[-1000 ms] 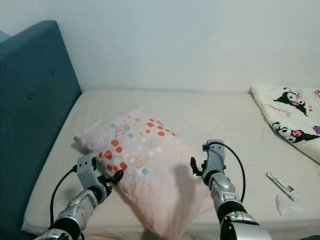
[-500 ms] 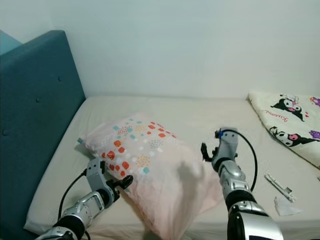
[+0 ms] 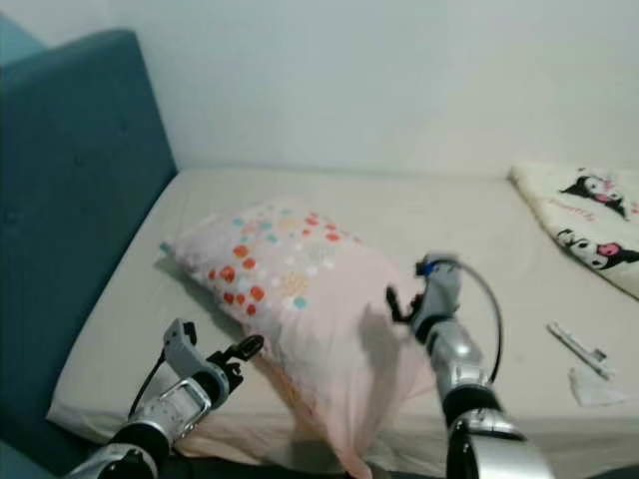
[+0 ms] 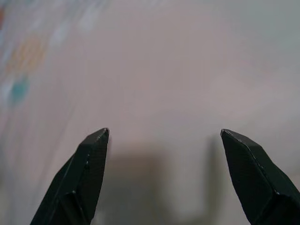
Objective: Clean up the room
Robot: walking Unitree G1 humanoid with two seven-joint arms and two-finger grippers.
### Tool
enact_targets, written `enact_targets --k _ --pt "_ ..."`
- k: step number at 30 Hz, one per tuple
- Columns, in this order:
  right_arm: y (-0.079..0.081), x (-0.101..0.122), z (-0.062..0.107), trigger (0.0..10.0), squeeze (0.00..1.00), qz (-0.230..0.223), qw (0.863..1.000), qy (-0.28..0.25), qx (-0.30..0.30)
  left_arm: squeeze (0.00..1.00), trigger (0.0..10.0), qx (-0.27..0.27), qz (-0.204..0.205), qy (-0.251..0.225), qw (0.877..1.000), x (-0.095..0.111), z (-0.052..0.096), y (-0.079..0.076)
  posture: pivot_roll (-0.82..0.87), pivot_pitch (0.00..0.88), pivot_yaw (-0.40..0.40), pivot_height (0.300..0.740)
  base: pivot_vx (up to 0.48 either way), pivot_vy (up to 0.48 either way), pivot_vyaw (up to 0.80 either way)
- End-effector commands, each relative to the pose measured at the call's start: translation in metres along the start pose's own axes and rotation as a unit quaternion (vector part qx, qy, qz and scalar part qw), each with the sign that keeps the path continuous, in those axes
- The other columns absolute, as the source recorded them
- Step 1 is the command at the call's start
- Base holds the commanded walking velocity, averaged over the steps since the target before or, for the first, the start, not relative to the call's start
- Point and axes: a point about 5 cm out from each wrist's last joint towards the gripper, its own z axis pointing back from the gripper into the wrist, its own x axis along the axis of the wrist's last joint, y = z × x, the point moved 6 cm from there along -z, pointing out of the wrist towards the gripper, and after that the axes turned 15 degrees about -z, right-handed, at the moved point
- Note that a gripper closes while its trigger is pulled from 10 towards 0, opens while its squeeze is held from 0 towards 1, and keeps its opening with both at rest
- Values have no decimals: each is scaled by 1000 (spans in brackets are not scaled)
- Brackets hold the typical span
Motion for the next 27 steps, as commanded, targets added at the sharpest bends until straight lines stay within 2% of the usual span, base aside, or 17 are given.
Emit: enact_targets --k 1,2,4,7,8,10,11,12,13,14,15,16,19,21,24,27 --pt "9 16 7 10000 0 -21 997 -36 59 1000 10000 -36 35 -32 998 18 -5 -18 -62 27 -31 585 0 0 0" --pt "9 16 7 10000 0 -21 997 -36 59 1000 10000 -36 35 -32 998 18 -5 -18 -62 27 -31 585 0 0 0" --pt "15 25 15 10000 0 -38 993 -56 99 1000 10000 -53 51 -47 996 28 -7 -27 -65 34 -31 575 0 0 0" --pt "23 38 32 10000 0 -51 983 -76 159 1000 10000 -92 78 -62 991 41 -10 -45 -77 36 -27 560 0 0 0" --pt "23 38 32 10000 0 -51 983 -76 159 1000 10000 -92 78 -62 991 41 -10 -45 -77 36 -27 560 0 0 0" --pt "28 43 48 10000 0 -55 975 -78 202 1000 10000 -121 95 -60 986 47 -12 -61 -81 35 -27 545 0 0 0" --pt "28 43 48 10000 0 -55 975 -78 202 1000 10000 -121 95 -60 986 47 -12 -61 -81 35 -27 545 0 0 0" --pt "26 42 52 10000 0 -54 974 -75 205 318 10000 -129 98 -55 985 46 -12 -65 -84 33 -27 540 0 0 0" --pt "26 42 52 10000 0 -54 974 -75 205 318 10000 -129 98 -55 985 46 -12 -65 -84 33 -27 540 0 0 0" --pt "24 40 55 10000 0 -49 975 -73 205 59 10000 -136 105 -50 984 44 -12 -68 -90 34 -24 535 0 0 0" --pt "24 40 55 10000 0 -49 975 -73 205 59 10000 -136 105 -50 984 44 -12 -68 -90 34 -24 535 0 0 0" --pt "21 40 59 10000 0 -47 975 -72 205 0 10000 -140 92 -45 985 41 -12 -70 -91 33 -23 530 0 0 0" --pt "17 41 63 10000 0 -51 975 -75 203 0 10000 -135 72 -37 988 35 -12 -68 -95 32 -20 525 0 0 0" --pt "17 45 68 10000 0 -76 971 -87 208 0 10000 -124 52 -26 991 26 -11 -63 -101 33 -18 515 0 0 0" --pt "18 47 69 10000 0 -83 970 -89 212 0 10000 -121 52 -24 991 24 -10 -61 -102 33 -18 510 0 0 0" --pt "43 46 78 10000 0 -108 956 -80 260 0 10000 -127 72 -32 989 25 -11 -66 -115 43 -24 495 0 0 0"
